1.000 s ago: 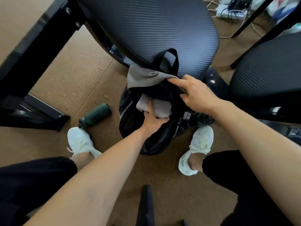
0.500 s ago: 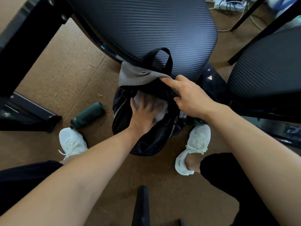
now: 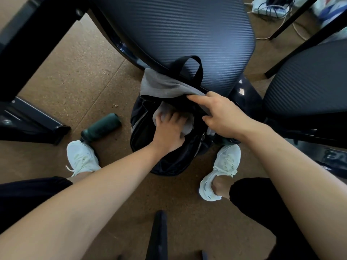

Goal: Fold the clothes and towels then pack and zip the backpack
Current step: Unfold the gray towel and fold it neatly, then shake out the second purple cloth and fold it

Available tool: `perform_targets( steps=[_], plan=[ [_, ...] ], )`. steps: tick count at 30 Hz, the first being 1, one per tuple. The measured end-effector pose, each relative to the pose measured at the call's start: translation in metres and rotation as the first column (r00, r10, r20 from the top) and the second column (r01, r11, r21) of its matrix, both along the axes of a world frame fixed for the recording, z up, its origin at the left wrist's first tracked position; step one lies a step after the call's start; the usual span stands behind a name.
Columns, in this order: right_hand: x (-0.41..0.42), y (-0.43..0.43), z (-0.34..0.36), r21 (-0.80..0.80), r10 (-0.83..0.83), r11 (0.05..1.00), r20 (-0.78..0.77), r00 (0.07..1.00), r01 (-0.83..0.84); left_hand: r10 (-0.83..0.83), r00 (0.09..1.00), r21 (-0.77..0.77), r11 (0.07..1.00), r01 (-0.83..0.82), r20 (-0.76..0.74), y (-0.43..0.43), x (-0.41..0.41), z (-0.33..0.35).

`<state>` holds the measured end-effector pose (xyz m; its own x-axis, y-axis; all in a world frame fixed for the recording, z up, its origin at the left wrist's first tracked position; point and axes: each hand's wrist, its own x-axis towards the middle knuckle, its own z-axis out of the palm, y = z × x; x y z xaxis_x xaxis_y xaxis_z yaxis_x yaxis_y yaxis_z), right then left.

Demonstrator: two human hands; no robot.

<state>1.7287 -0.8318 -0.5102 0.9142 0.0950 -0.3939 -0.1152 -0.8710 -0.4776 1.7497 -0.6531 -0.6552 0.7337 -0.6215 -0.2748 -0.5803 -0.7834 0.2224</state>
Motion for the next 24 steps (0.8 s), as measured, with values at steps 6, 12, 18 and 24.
perform_targets(
  steps=[6, 12, 18, 24],
  plan=[
    [-0.013, 0.012, -0.001, -0.009, 0.044, 0.999, -0.006, 0.999, -0.044, 0.281, 0.882, -0.482, 0.754, -0.446, -0.377, 0.039, -0.024, 0.047],
    [-0.031, 0.012, -0.013, 0.154, -0.252, 0.952, -0.099, 0.963, 0.265, 0.147, 0.084, -0.064, 0.142, -0.988, -0.986, 0.017, -0.028, 0.097],
    [-0.051, -0.024, -0.062, 0.207, -0.809, 0.571, -0.023, 0.587, 0.795, 0.102, -0.112, 0.103, -0.088, -0.991, -0.988, -0.021, -0.017, 0.097],
    [-0.049, -0.077, -0.114, -0.005, -0.754, 0.649, -0.141, 0.642, 0.761, 0.232, -0.121, 0.057, -0.265, -0.963, -0.965, -0.018, -0.015, 0.078]
  ],
)
